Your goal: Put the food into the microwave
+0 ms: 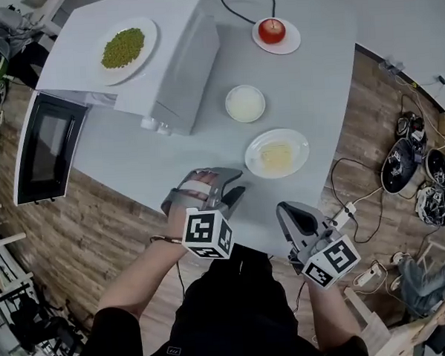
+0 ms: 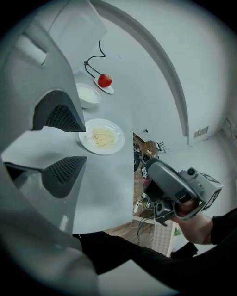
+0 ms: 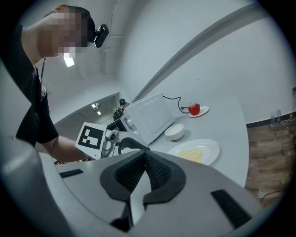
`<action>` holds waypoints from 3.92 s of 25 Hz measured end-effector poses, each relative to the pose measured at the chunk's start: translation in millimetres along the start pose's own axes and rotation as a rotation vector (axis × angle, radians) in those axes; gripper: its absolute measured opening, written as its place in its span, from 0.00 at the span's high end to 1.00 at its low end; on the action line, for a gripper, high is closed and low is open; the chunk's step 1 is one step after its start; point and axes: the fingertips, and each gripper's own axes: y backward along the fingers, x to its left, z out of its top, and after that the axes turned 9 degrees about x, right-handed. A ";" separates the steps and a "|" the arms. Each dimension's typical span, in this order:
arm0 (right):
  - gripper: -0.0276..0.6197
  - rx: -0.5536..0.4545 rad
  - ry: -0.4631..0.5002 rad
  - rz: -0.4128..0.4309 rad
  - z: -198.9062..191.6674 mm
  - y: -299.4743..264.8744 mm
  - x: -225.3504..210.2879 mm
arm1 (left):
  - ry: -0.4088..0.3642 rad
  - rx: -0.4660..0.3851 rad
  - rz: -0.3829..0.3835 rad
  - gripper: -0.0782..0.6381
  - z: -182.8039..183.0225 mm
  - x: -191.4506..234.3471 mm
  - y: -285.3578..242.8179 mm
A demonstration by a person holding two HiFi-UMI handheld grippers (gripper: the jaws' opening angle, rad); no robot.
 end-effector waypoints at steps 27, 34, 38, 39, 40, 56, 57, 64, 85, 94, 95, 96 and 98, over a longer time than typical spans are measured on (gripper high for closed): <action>0.94 -0.051 -0.099 -0.076 -37.3 32.7 -40.4 | -0.280 0.068 0.026 0.67 34.2 -16.6 -72.1; 0.94 -0.062 -0.104 -0.076 -36.7 37.3 -40.2 | -0.262 0.088 0.002 0.67 36.3 -15.2 -73.7; 0.94 -0.064 -0.104 -0.075 -35.1 38.4 -38.6 | -0.285 0.093 0.051 0.67 35.8 -10.0 -74.8; 0.94 -0.063 -0.104 -0.075 -35.5 39.0 -39.1 | -0.281 0.092 0.052 0.67 35.8 -9.8 -75.2; 0.94 -0.062 -0.106 -0.077 -36.3 39.8 -39.8 | -0.281 0.090 0.053 0.67 36.0 -10.3 -75.9; 0.94 -0.046 -0.101 -0.053 -41.4 43.2 -30.3 | -0.342 0.091 0.163 0.83 31.9 -35.7 -67.9; 0.94 -0.040 -0.098 -0.051 -42.6 43.4 -30.0 | -0.345 0.089 0.164 0.83 30.5 -40.3 -63.1; 0.94 -0.003 -0.072 -0.035 -46.2 34.2 -8.0 | -0.284 0.051 0.233 0.85 21.6 -60.0 -30.2; 0.94 0.068 0.047 0.138 -92.5 75.8 85.9 | -0.193 0.200 0.084 0.83 -11.2 -212.9 13.8; 0.94 0.069 0.057 0.134 -93.8 91.4 92.6 | -0.257 0.232 0.179 0.78 -15.0 -201.7 5.4; 0.94 0.072 0.055 0.134 -94.4 92.2 92.4 | -0.253 0.224 0.180 0.79 -14.0 -203.7 4.8; 0.94 0.074 0.052 0.135 -94.7 92.5 92.5 | -0.249 0.216 0.174 0.80 -13.2 -207.1 5.0; 0.94 0.075 0.047 0.141 -93.8 91.5 93.2 | -0.240 0.209 0.141 0.81 -12.9 -214.4 10.3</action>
